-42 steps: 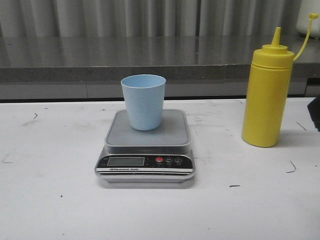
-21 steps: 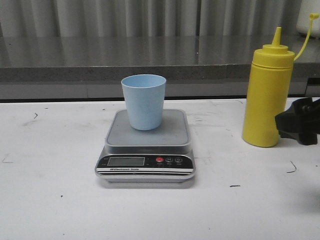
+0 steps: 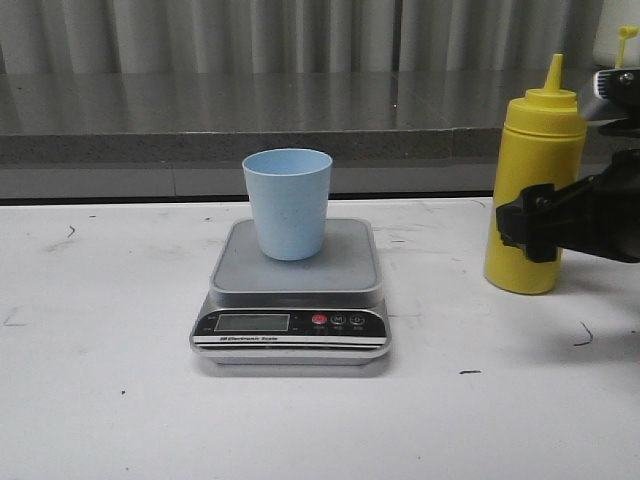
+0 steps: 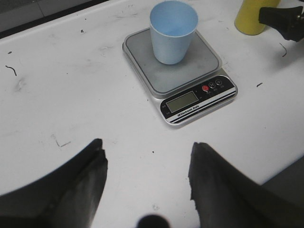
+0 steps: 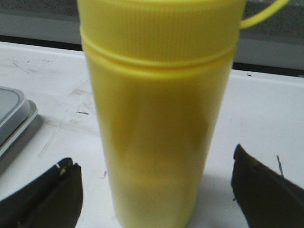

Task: Pour seasoning into cup on scale with both arms
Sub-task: 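Lift the yellow bottle and tilt its nozzle down toward the cup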

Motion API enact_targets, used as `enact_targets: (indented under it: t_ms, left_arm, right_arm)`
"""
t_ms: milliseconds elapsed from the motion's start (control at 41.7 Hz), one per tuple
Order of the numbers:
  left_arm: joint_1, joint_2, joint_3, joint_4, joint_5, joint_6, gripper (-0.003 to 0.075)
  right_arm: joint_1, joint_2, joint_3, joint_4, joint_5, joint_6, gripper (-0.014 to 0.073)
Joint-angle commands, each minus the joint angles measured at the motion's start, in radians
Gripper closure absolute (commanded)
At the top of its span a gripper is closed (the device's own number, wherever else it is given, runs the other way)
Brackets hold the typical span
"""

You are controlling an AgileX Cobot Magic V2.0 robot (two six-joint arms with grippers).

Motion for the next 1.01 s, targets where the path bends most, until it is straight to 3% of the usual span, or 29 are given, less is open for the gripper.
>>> enact_targets:
  t_ms: [0,527,575,767,983]
  left_arm:
    - [-0.008,-0.004,-0.025,-0.007,-0.077,-0.001,0.0334]
    - [-0.008,-0.004,-0.025,-0.007,-0.077,-0.001,0.0334]
    - [-0.008,-0.004,-0.025,-0.007,-0.077,-0.001,0.0334]
    - [-0.008,-0.004,-0.025,-0.007,-0.080,-0.001,0.0334]
    - [-0.008,-0.004,-0.025,-0.007,-0.080,-0.001,0.0334]
  right_arm:
    - [0.002,-0.007,-0.054,-0.009,-0.091,0.002,-0.0051]
    - [0.000,0.153,-0.244,0.011,-0.085,0.095,-0.0048]
    - [0.000,0.153,-0.245,0.011,-0.088,0.095,-0.0017]
    - [0.000,0.153,-0.244,0.010,-0.099,0.094,0.0253]
    - [0.000,0.057,-0.244,-0.018,0.014,-0.023,0.0267]
